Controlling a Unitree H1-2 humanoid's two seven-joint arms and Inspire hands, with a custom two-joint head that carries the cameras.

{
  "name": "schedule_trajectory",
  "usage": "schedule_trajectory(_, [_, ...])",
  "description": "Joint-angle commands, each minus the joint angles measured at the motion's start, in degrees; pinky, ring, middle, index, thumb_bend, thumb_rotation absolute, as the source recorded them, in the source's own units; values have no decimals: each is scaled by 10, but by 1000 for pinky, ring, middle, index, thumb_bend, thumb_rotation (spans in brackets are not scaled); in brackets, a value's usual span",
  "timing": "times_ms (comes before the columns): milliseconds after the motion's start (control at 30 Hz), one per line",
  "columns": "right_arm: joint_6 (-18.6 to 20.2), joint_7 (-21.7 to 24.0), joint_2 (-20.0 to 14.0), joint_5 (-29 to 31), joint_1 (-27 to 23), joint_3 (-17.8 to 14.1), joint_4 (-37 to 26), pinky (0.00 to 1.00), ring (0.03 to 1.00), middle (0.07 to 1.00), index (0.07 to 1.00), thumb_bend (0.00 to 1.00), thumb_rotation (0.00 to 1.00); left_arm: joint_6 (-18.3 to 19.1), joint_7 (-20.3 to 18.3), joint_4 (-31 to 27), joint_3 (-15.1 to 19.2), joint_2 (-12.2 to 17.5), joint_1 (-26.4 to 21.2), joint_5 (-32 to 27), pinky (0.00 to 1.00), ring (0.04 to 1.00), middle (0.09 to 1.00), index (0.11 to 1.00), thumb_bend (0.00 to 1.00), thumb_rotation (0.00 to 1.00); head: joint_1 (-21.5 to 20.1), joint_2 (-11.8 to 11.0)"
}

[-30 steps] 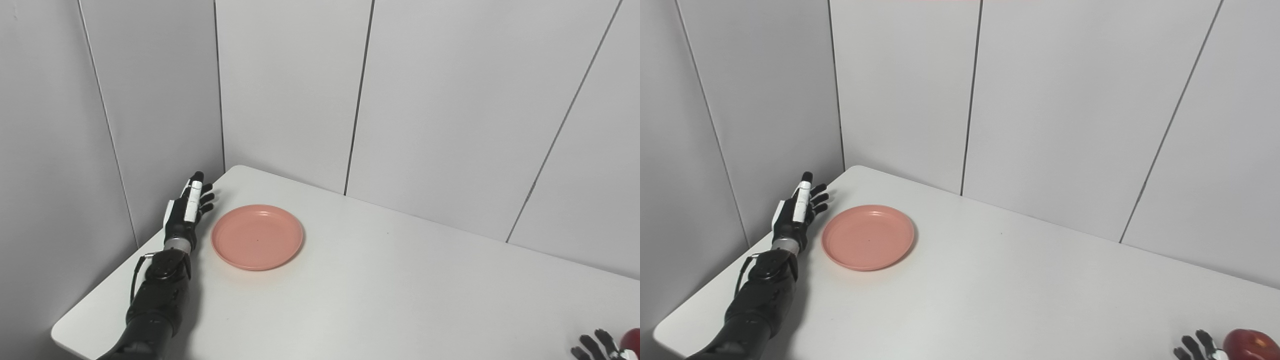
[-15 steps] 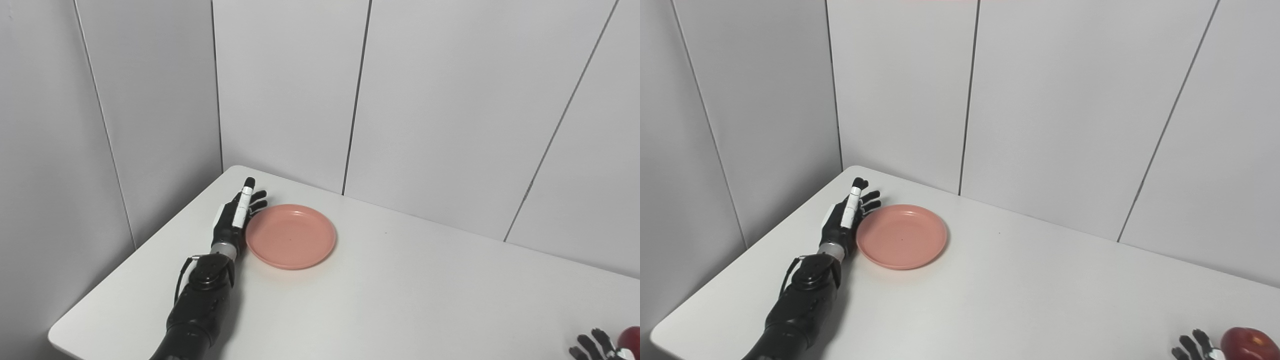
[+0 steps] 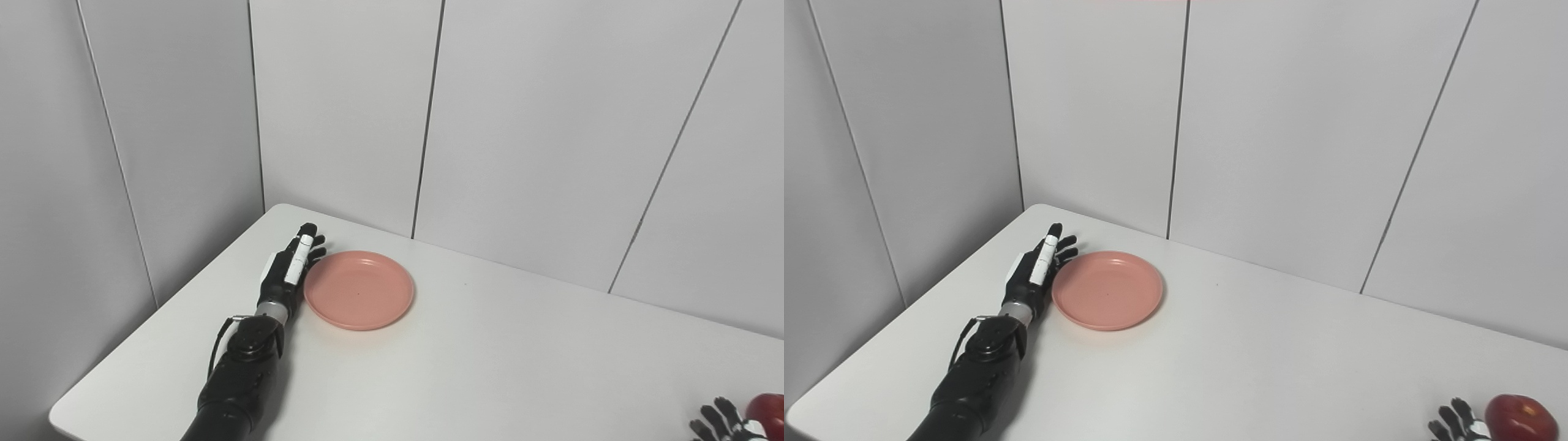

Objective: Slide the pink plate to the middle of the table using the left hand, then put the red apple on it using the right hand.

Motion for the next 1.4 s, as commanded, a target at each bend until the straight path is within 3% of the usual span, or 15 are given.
schedule_trajectory(0, [12, 7, -5, -3, -4, 6, -3, 1000, 973, 984, 1000, 719, 1000, 25, -33, -8, -19, -24, 12, -1, 876, 877, 896, 964, 873, 897, -1, 1])
schedule_trajectory(200, [4, 8, -2, -2, -6, 6, 4, 1000, 972, 978, 1000, 725, 1000, 35, -46, -15, -41, -39, 10, -4, 887, 864, 893, 961, 903, 892, -2, 1])
schedule_trajectory(500, [-11, 12, -2, -7, -8, 9, 16, 1000, 962, 967, 1000, 733, 1000, 16, -46, -5, -73, -63, -1, 13, 828, 837, 873, 947, 922, 912, -5, 2])
schedule_trajectory(900, [-21, 17, -4, -9, -8, 12, 22, 1000, 961, 967, 1000, 761, 1000, 1, -44, 18, -99, -92, -15, 30, 840, 836, 871, 951, 942, 930, -8, 6])
schedule_trajectory(1367, [-28, 21, -3, -14, -10, 15, 26, 1000, 961, 965, 1000, 795, 1000, 23, -40, -1, -124, -123, -10, 47, 806, 816, 858, 936, 958, 925, -13, 11])
